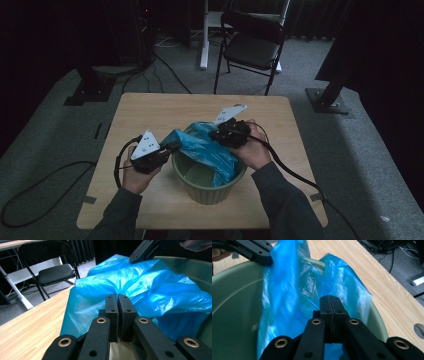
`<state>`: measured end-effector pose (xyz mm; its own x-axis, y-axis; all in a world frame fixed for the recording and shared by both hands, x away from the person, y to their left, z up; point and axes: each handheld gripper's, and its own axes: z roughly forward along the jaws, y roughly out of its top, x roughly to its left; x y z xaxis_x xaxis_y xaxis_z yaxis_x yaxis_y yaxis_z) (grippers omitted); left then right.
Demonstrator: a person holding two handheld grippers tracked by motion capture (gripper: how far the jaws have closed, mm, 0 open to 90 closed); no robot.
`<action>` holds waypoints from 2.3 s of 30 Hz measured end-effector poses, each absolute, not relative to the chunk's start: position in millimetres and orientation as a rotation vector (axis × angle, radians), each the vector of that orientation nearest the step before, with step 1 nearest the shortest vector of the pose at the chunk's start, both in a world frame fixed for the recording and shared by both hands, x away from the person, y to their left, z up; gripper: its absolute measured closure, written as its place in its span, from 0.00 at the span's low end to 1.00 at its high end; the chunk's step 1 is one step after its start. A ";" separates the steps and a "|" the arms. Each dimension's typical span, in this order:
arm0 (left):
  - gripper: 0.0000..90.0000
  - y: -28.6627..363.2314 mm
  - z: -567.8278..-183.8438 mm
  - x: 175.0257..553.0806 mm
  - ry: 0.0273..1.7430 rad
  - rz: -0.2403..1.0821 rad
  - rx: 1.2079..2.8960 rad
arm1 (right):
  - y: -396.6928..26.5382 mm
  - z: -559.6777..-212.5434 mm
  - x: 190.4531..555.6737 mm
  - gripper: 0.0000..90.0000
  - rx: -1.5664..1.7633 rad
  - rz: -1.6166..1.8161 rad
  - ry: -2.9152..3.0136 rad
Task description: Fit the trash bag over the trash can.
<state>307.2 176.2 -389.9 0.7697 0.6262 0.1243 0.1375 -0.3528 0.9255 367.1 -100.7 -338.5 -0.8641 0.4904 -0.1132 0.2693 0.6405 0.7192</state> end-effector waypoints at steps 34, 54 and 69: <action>0.62 188.7 -364.8 313.3 0.650 0.565 1.851 | -144.1 -339.2 351.9 1.00 0.670 1.193 2.457; 0.48 148.7 -344.6 359.9 0.783 0.413 1.887 | -135.3 -340.2 351.8 1.00 0.642 1.188 2.474; 0.68 133.9 -357.9 369.5 0.846 0.389 1.994 | -137.0 -342.1 351.0 1.00 0.643 1.188 2.474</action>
